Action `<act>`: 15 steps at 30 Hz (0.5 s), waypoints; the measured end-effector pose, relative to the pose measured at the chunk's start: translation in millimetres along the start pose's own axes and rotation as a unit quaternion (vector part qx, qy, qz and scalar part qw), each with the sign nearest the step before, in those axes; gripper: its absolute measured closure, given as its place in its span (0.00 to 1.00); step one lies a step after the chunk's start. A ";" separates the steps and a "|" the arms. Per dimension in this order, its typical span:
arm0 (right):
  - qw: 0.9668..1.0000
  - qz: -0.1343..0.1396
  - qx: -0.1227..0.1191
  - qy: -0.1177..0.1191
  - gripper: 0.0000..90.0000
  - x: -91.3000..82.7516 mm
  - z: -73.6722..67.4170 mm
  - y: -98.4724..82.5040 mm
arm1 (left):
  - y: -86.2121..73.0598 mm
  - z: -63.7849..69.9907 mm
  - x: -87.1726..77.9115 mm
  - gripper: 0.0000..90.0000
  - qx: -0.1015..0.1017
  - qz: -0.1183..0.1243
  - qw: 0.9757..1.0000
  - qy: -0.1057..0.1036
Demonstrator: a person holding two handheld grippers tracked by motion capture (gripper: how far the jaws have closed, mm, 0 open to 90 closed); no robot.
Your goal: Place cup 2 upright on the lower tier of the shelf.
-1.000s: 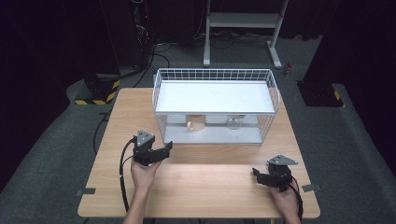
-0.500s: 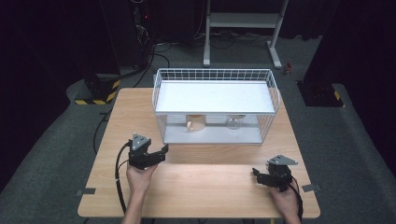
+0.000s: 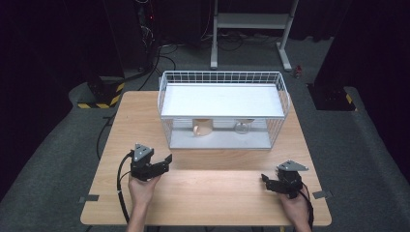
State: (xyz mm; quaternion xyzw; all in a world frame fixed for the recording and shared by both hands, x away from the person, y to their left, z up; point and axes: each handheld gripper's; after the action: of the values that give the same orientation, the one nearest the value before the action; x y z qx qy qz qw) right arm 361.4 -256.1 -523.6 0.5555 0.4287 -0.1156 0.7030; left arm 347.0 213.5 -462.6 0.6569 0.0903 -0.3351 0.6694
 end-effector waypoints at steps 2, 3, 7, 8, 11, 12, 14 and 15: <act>1.000 0.000 0.000 0.000 0.26 0.0 0.0 0.0 | -1.2 -0.2 -0.8 0.25 0.004 -0.001 1.000 0.002; 1.000 0.000 0.000 0.000 0.26 0.0 0.0 0.0 | -2.1 -0.4 -1.3 0.25 0.005 -0.001 1.000 0.003; 1.000 0.000 0.000 0.000 0.26 0.0 -0.1 0.0 | -5.7 0.4 -2.4 0.25 0.003 -0.004 1.000 0.001; 1.000 0.000 0.000 0.000 0.26 0.0 -0.1 0.0 | -6.5 0.5 -2.4 0.25 0.004 -0.005 1.000 0.002; 1.000 0.000 0.000 0.000 0.26 0.0 -0.1 0.0 | -8.8 0.6 -2.3 0.25 0.009 -0.009 1.000 0.005; 1.000 0.000 0.000 0.000 0.26 0.0 -0.1 0.0 | -9.7 1.2 -2.3 0.25 0.007 -0.009 1.000 0.004; 1.000 0.000 0.001 0.000 0.26 0.0 -0.1 0.0 | -11.1 1.5 -2.0 0.25 0.009 -0.011 1.000 0.005; 1.000 0.000 0.000 -0.001 0.26 0.0 -0.1 0.0 | -12.0 1.6 -1.7 0.25 0.011 -0.012 1.000 0.007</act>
State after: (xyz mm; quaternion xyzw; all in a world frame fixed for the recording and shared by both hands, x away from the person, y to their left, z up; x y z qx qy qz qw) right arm 361.4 -256.0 -523.6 0.5558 0.4283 -0.1160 0.7030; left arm 338.3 213.7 -471.2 0.6651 0.0997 -0.3396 0.6575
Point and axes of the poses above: each handheld gripper's, and its own axes: x roughly forward along the jaws, y roughly out of its top, z roughly to its right, and after that the axes turned 3 degrees about -z, right-handed
